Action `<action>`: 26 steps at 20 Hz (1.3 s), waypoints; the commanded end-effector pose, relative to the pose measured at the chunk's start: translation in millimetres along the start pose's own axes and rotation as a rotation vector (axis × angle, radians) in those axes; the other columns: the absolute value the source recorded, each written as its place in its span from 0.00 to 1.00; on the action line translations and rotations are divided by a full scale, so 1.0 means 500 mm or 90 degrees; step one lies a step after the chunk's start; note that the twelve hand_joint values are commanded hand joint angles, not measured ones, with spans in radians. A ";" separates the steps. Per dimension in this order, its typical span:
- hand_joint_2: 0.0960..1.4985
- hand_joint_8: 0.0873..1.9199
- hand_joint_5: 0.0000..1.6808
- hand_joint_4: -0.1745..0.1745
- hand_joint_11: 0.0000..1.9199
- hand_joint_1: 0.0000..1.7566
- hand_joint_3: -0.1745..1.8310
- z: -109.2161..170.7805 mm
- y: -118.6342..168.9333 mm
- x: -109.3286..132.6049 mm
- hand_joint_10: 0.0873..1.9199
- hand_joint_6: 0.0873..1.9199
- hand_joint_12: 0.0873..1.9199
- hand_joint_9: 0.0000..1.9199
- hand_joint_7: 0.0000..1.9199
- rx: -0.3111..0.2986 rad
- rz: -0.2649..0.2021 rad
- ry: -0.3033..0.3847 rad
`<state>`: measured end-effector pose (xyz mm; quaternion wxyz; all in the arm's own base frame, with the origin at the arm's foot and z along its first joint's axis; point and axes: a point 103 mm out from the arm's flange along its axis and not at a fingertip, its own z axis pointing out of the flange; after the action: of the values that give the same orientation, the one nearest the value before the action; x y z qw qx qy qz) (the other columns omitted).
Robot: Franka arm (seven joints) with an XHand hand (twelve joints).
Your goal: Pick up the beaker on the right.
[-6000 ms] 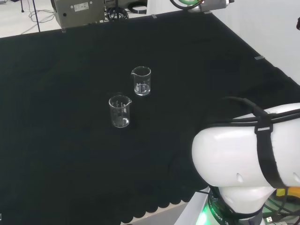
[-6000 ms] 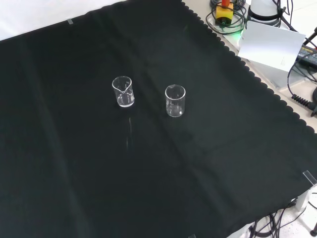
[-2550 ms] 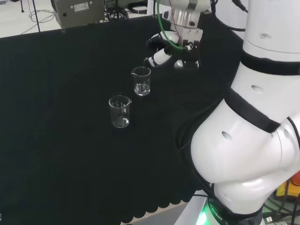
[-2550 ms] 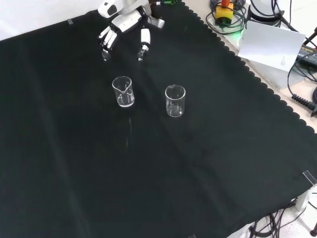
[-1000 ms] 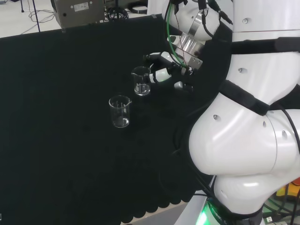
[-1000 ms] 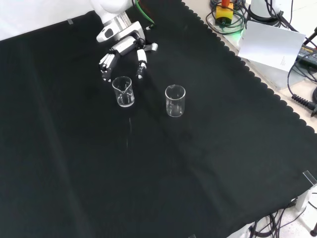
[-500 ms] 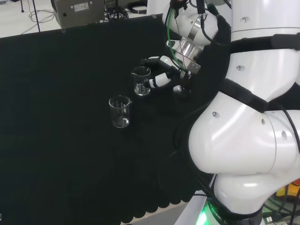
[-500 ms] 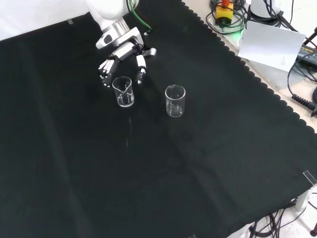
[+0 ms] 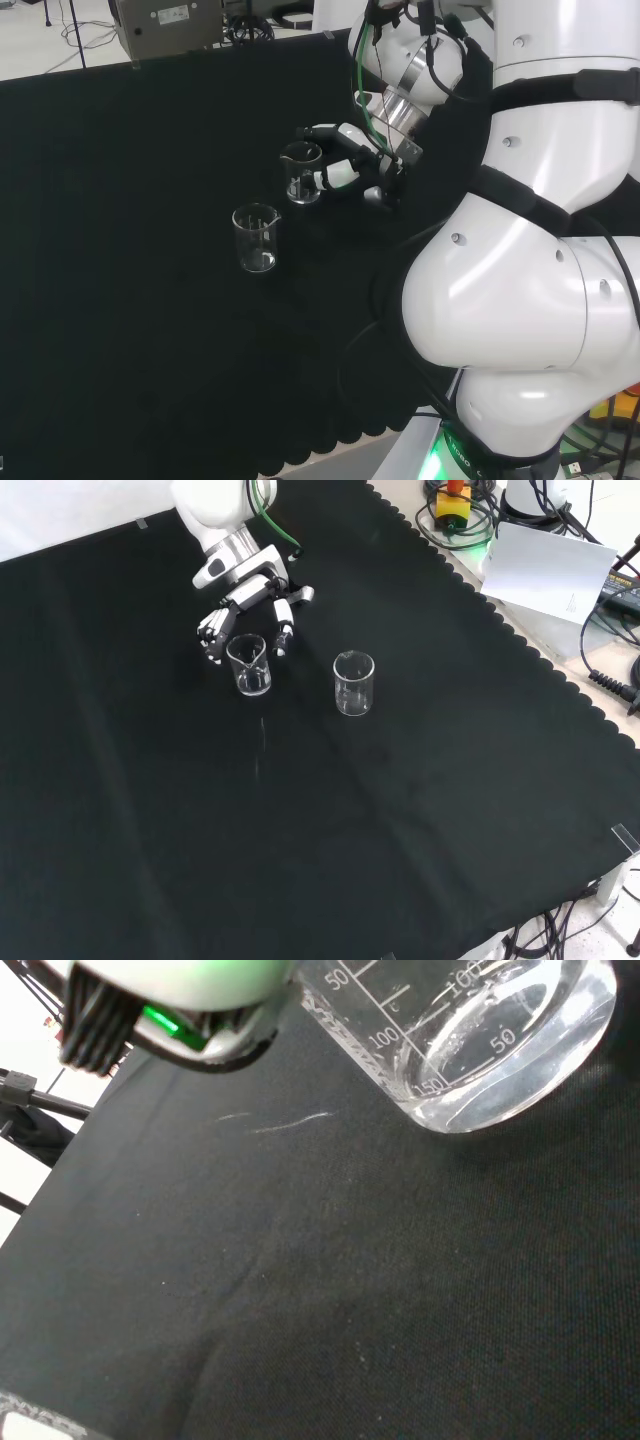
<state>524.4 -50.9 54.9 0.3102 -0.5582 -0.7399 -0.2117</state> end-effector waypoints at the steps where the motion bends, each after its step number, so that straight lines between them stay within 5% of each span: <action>1: 0.30 0.37 0.33 0.32 0.02 0.53 0.39 0.018 0.008 -0.008 0.33 0.00 0.72 0.25 0.17 -0.005 0.007 0.031; 5: 0.30 0.37 0.35 0.32 0.03 0.53 0.39 0.026 0.013 -0.008 0.32 0.03 0.72 0.26 0.18 -0.009 0.004 0.047; 11: 0.29 0.37 0.24 0.31 0.06 0.54 0.39 0.024 0.020 -0.010 0.31 0.31 0.71 0.29 0.21 -0.028 -0.015 0.065; 26: 0.29 0.38 0.23 0.32 0.07 0.56 0.40 0.029 0.029 -0.020 0.31 0.34 0.71 0.30 0.23 -0.011 -0.023 0.064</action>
<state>537.1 -46.8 37.9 0.3359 -0.5391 -0.7300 -0.2523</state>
